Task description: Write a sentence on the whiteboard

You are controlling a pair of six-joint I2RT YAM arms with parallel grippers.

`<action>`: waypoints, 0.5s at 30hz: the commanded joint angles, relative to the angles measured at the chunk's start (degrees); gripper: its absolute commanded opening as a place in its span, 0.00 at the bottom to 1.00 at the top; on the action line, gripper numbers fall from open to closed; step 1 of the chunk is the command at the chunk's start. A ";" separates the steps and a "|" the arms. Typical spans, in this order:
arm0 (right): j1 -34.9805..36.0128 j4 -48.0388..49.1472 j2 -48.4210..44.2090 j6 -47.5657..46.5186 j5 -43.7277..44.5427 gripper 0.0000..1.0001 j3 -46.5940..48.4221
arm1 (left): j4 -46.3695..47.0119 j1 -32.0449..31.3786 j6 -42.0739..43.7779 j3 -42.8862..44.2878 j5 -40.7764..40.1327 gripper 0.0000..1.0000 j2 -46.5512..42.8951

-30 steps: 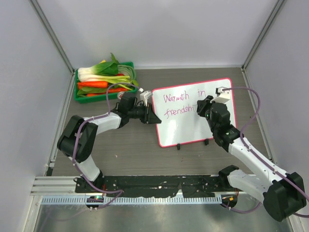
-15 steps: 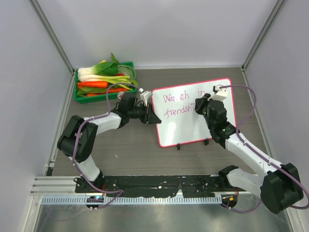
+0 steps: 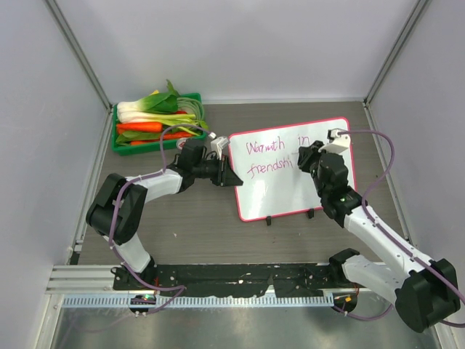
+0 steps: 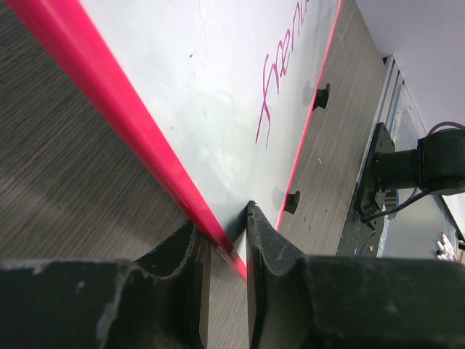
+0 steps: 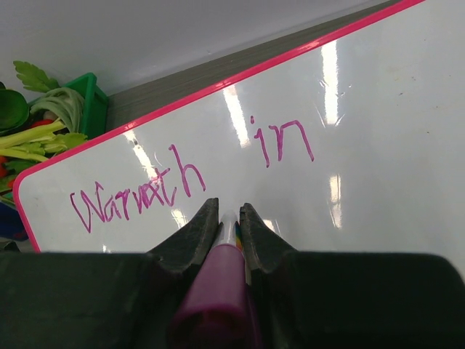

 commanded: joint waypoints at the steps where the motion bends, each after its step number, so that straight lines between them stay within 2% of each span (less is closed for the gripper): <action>1: -0.48 -0.33 -1.82 -0.52 2.03 0.01 -0.54 | -5.89 -1.30 7.78 -1.06 -6.94 0.00 2.18; 15: -1.00 -0.07 0.55 -0.26 1.59 0.01 -1.07 | -5.80 -1.30 7.69 -1.15 -6.86 0.00 2.18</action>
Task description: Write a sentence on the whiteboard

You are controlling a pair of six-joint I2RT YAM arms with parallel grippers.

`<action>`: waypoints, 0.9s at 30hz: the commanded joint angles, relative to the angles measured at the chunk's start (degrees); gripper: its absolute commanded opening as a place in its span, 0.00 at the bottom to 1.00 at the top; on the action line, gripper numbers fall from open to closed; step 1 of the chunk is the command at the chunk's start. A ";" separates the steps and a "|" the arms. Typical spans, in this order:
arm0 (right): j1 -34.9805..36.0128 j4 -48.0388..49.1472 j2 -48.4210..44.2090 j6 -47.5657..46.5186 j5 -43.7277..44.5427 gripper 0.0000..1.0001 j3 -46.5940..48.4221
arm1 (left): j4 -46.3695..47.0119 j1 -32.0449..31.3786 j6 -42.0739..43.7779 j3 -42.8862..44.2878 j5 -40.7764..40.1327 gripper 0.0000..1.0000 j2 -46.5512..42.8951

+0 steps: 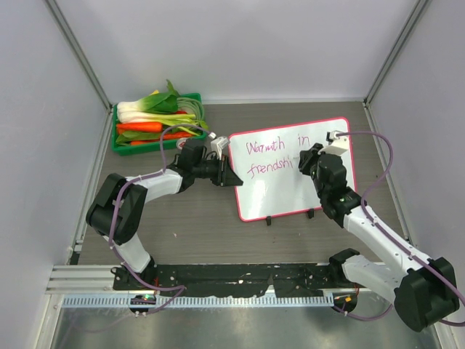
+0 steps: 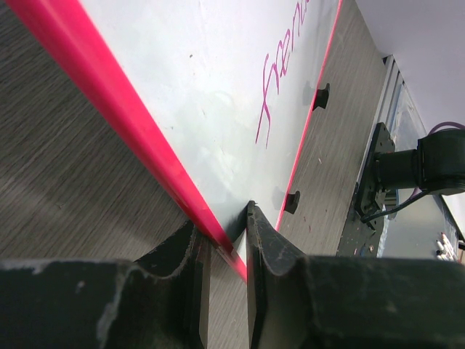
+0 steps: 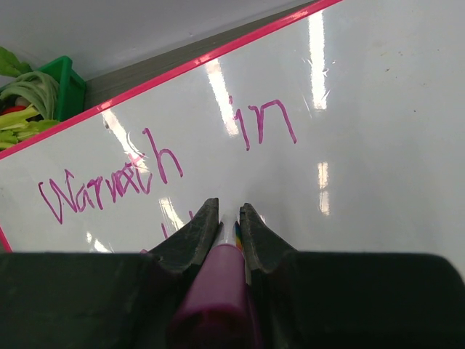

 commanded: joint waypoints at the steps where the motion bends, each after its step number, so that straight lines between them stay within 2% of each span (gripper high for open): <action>1: -0.44 1.83 0.92 0.03 1.24 0.01 0.06 | -5.80 -1.28 7.69 -1.15 -6.86 0.00 2.09; 9: -0.61 0.08 2.24 0.29 0.98 0.01 -0.37 | -5.80 -1.28 7.69 -1.23 -6.77 0.00 2.09; 27: -0.61 -3.61 -1.71 1.17 -1.22 0.02 -4.33 | -5.89 -1.28 7.69 -1.06 -6.86 0.00 2.26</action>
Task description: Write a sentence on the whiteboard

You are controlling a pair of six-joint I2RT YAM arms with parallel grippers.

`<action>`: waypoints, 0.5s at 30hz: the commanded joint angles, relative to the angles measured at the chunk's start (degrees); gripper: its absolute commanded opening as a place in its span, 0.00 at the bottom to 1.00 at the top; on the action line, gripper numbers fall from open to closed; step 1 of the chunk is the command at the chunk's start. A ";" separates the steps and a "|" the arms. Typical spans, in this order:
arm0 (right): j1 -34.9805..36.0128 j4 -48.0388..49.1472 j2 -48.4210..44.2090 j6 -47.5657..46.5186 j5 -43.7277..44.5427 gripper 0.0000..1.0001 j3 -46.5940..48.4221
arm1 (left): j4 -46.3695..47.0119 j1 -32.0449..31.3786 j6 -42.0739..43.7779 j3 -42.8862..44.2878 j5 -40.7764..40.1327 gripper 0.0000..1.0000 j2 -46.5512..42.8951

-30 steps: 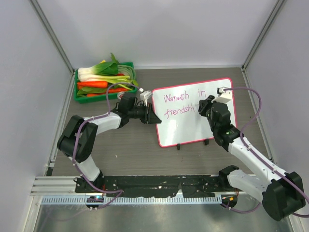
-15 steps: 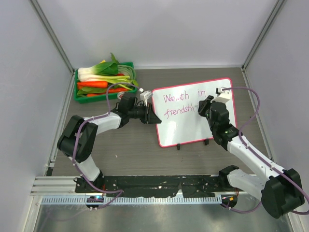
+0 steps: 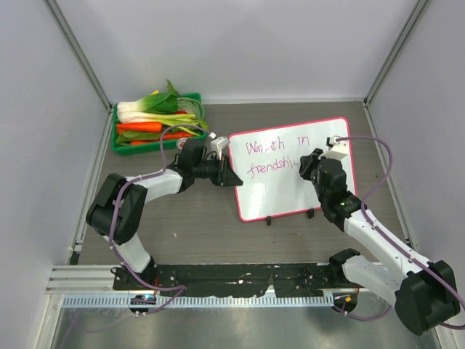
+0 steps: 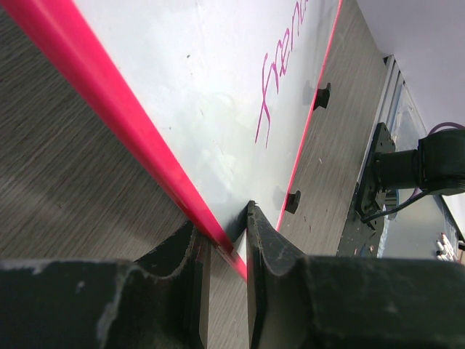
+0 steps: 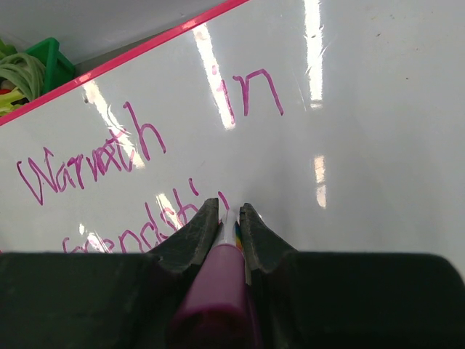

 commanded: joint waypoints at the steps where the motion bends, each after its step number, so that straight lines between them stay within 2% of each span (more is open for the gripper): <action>1: -0.15 -3.61 -1.10 0.76 -0.93 0.01 -1.79 | -5.74 -1.28 7.69 -1.14 -6.79 0.00 2.18; 15: -0.16 -7.57 -5.50 2.42 -4.01 0.01 -4.17 | -5.82 -1.19 7.69 -1.06 -6.88 0.00 2.18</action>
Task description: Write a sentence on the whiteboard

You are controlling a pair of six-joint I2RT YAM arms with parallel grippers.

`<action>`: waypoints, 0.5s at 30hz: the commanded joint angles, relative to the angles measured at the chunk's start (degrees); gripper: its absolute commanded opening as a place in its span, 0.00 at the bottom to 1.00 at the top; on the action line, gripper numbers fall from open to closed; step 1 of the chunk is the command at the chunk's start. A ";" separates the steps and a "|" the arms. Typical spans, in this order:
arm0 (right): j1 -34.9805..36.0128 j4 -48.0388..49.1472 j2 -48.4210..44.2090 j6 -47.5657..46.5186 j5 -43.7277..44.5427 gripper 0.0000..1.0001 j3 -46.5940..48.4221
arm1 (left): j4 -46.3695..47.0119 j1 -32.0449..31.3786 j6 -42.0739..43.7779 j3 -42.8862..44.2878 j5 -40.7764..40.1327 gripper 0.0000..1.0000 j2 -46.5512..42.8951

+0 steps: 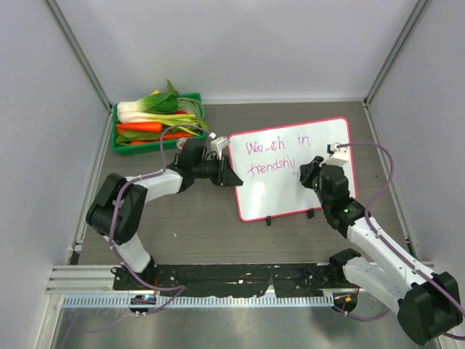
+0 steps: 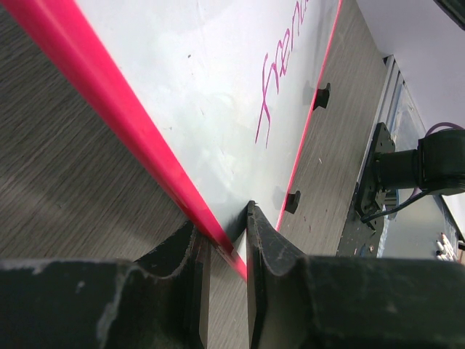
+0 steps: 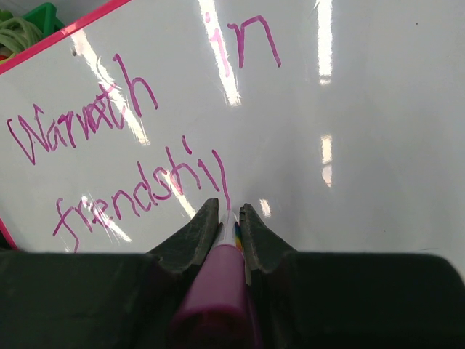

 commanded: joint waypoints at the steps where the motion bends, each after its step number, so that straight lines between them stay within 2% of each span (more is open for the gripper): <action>1: -0.07 -2.92 -0.76 1.18 -1.45 0.01 -1.28 | -5.76 -1.28 7.69 -1.14 -6.79 0.00 2.26; 15: -0.15 -3.62 -2.69 0.13 0.12 0.02 6.45 | -5.93 -1.28 7.78 -1.06 -6.97 0.00 2.26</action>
